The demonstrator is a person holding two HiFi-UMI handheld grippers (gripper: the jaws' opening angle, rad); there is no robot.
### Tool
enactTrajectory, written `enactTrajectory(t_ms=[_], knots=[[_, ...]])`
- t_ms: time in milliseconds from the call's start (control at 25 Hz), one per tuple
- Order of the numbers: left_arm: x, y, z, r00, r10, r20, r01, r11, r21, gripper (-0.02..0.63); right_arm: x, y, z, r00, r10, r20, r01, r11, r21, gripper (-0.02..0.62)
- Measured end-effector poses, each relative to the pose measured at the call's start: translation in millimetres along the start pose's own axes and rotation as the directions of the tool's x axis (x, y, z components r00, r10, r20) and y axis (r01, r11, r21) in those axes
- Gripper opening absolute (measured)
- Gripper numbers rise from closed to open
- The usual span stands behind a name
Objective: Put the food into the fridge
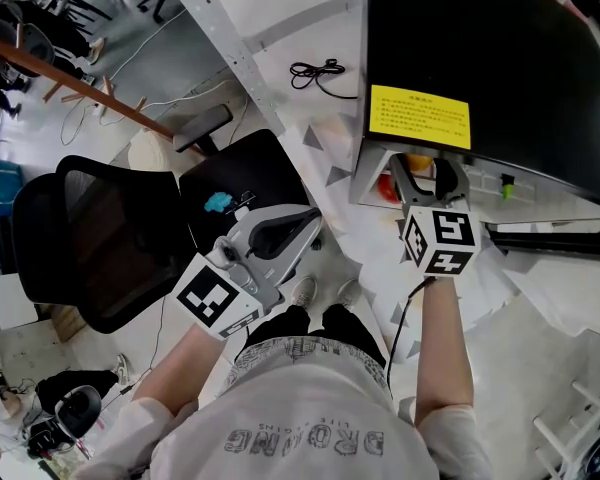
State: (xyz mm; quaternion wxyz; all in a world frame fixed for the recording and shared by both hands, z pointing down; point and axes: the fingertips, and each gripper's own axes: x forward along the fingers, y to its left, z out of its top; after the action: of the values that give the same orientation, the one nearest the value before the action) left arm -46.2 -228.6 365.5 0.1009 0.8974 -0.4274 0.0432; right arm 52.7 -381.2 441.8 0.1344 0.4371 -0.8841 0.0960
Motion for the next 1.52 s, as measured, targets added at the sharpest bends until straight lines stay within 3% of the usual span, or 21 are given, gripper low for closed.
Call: enactTrajectory(t_ms=[480,960,1200,1520], knots=[[-7,-4,1,1.0,-0.019,0.004,0.019,1.0,0.002,0.006,-13,0,7,0.999,-0.014,0.039,0.013,1.0,0.014,0.276],[-15,-20,7,0.996,-0.087,0.02,0.086,0.996,0.02,0.006,-65,7,22,0.993,-0.032,0.11,0.027,0.999,0.045,0.273],[-23,-26,9,0.992,-0.122,0.026,0.122,0.992,0.033,0.006,-91,20,25,0.991,-0.042,0.128,0.039,0.999,0.028,0.186],[-36,-32,8,0.985,-0.169,0.029,0.168,0.985,0.046,0.006,-116,41,26,0.988,-0.062,0.139,0.061,0.998,0.015,0.14]])
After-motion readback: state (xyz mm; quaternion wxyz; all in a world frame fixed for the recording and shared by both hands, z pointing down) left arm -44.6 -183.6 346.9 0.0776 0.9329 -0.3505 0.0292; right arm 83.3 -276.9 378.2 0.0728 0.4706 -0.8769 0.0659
